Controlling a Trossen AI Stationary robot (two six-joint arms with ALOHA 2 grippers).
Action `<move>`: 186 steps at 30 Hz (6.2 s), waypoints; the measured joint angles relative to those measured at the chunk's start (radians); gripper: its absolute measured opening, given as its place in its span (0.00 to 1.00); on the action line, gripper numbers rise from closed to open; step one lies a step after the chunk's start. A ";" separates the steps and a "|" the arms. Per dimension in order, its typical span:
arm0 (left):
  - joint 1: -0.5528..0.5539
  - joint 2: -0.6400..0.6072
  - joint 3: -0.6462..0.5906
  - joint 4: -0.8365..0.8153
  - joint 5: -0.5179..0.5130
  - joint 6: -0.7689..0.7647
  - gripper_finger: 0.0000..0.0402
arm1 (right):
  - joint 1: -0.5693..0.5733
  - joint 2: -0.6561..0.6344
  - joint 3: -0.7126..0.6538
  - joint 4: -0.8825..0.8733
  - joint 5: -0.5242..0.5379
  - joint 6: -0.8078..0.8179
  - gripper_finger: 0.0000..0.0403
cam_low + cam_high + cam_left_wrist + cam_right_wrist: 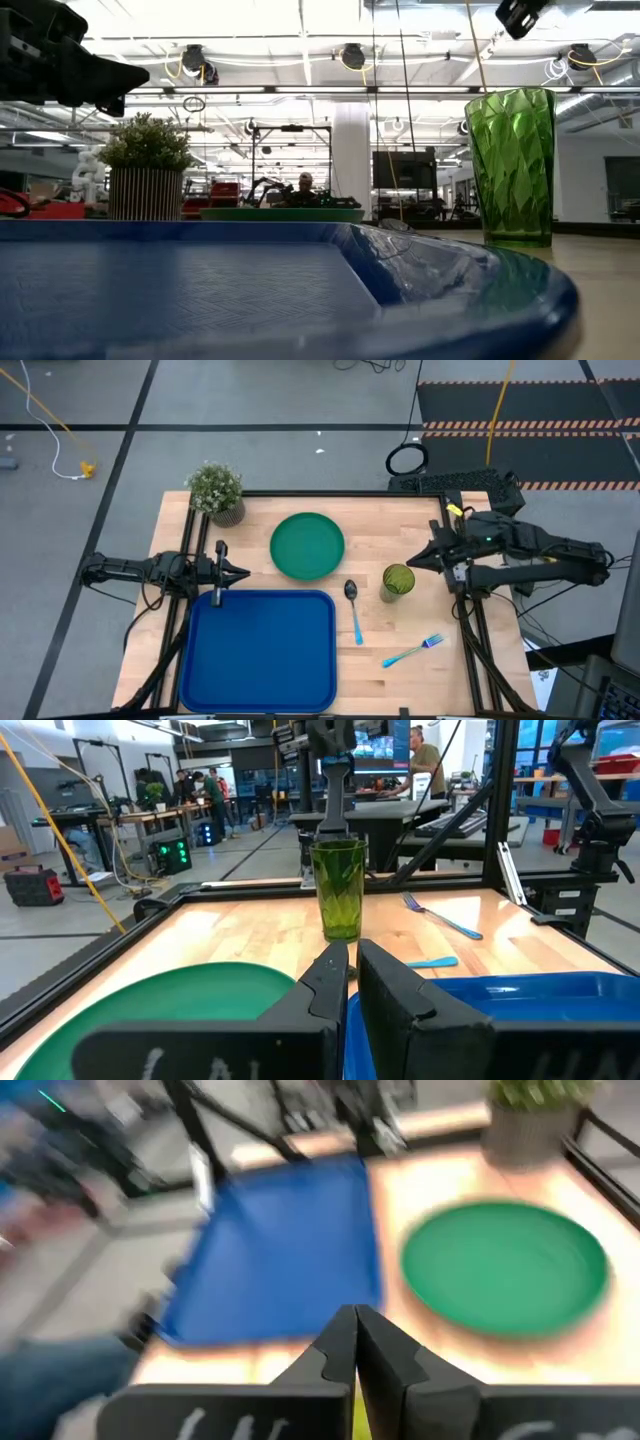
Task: Pick and place plate/cup/fork/spoon on tray
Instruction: Put the green glass on the dark blue tray
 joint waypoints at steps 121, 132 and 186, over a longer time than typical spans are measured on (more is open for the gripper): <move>-0.074 0.137 0.000 0.381 0.073 -0.476 0.08 | 0.426 1.099 1.067 -0.565 0.329 -0.576 0.00; -0.238 0.552 0.080 0.844 0.053 -0.290 0.08 | 0.426 1.097 0.980 -0.443 0.302 -0.555 0.01; -0.508 1.699 1.083 -0.029 -0.689 -0.478 0.97 | 0.694 1.031 0.828 -0.258 0.594 -0.318 0.01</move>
